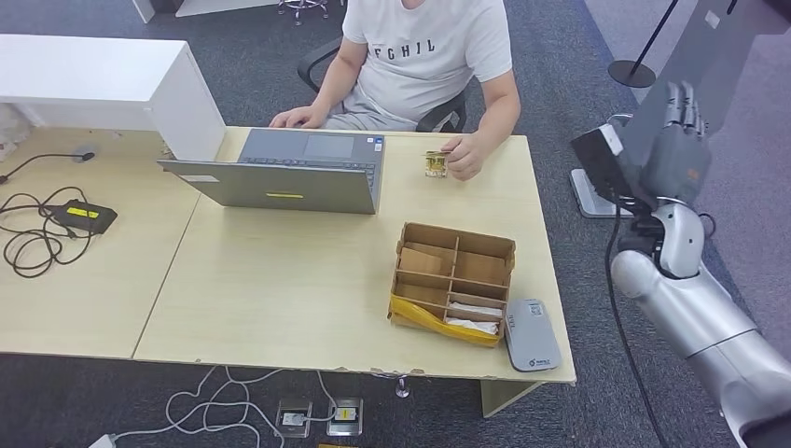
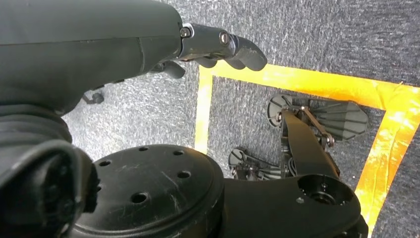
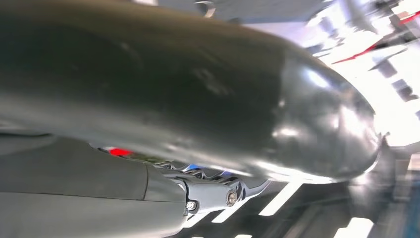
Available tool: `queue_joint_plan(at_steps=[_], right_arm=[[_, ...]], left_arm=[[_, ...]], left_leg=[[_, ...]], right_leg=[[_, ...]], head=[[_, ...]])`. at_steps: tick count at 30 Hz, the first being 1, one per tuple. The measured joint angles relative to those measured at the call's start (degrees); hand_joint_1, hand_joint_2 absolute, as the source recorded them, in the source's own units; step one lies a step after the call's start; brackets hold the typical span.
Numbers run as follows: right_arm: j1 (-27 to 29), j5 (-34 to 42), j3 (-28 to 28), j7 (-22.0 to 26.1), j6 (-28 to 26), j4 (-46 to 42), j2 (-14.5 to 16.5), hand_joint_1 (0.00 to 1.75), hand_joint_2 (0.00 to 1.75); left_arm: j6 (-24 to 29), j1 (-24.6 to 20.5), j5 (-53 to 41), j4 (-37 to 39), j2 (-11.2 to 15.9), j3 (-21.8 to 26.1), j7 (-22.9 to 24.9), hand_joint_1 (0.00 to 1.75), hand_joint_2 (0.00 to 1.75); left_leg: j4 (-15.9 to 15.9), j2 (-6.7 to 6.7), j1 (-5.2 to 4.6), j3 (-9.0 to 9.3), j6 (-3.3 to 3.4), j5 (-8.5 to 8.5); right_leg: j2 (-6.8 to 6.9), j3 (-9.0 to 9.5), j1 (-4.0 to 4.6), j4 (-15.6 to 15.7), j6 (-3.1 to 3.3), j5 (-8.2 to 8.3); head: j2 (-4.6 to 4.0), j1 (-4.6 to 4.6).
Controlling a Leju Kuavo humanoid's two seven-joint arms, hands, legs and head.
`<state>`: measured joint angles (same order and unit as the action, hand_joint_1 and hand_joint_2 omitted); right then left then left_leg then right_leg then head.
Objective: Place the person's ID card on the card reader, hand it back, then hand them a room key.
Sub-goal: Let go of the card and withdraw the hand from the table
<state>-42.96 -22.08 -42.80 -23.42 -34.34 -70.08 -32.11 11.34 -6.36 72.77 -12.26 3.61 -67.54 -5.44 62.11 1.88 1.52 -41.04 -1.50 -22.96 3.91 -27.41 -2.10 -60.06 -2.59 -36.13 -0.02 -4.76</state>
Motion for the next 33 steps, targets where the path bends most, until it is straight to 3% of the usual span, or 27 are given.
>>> queue_joint_plan(at_steps=[5, 9, 16, 18, 23, 26, 33], right_arm=[[4.19, 5.79, 5.97, -2.27, -0.20, 0.41, -6.93, 0.00, 0.00], [8.78, 7.73, 11.40, -3.56, -0.20, 1.52, -10.37, 0.00, 0.00], [16.03, 5.98, 24.08, 2.86, -0.20, 7.37, -11.34, 0.00, 0.00], [18.10, 6.19, 28.54, 3.98, 2.61, 9.21, -11.23, 0.00, 0.00], [23.13, 6.95, 39.23, 5.22, 20.23, 12.73, -11.01, 0.00, 0.00], [25.80, 7.56, 45.63, 6.66, 34.00, 14.60, -10.53, 0.00, 0.00], [28.78, 7.83, 55.54, 8.51, 77.92, 17.02, -10.31, 0.00, 0.00]], left_arm=[[-0.14, 0.04, -0.14, 0.00, 0.49, -0.02, 0.01, 0.00, 0.00], [-0.04, 0.02, -0.14, 0.00, 0.68, -0.02, 0.02, 0.00, 0.00], [0.35, 0.02, -0.14, 0.00, 0.68, 0.00, 0.00, 0.00, 0.00], [0.48, 0.03, -0.14, 0.00, 0.68, 0.00, 0.00, 0.00, 0.00], [0.58, 0.00, -0.12, 0.00, 0.70, -0.01, -0.06, 0.00, 0.00], [0.54, -0.01, -0.07, 0.00, 0.70, -0.02, -0.26, 0.00, 0.00], [0.61, -0.09, 0.13, 0.00, 0.69, 0.02, -0.37, 0.00, 0.00]], left_leg=[[-0.01, 0.00, -0.04, 0.00, 0.01, -0.01], [-0.04, 0.01, -0.05, 0.00, 0.02, -0.02], [-0.07, -0.07, -0.03, 0.02, 0.02, -0.01], [-0.07, -0.06, -0.04, 0.02, 0.02, -0.02], [-0.09, 0.01, -0.07, 0.06, 0.05, -0.04], [-0.09, 0.02, -0.04, 0.10, 0.05, -0.04], [-0.13, 0.25, -0.05, 0.26, 0.07, -0.06]], right_leg=[[-0.02, 0.05, -0.01, 0.05, -0.01, 0.01], [-0.02, 0.06, 0.00, 0.06, -0.01, 0.01], [0.08, 0.07, 0.01, 0.07, -0.02, 0.00], [0.07, 0.07, 0.00, 0.07, -0.02, 0.00], [-0.02, 0.08, -0.01, 0.09, -0.02, 0.00], [-0.02, 0.10, -0.01, 0.10, -0.02, 0.00], [-0.29, 0.18, 0.00, 0.10, -0.02, 0.00]], head=[[0.00, -0.01], [0.00, -0.01], [0.00, -0.02], [0.00, -0.02], [0.00, 0.05], [0.00, 0.07], [0.00, 0.04]])
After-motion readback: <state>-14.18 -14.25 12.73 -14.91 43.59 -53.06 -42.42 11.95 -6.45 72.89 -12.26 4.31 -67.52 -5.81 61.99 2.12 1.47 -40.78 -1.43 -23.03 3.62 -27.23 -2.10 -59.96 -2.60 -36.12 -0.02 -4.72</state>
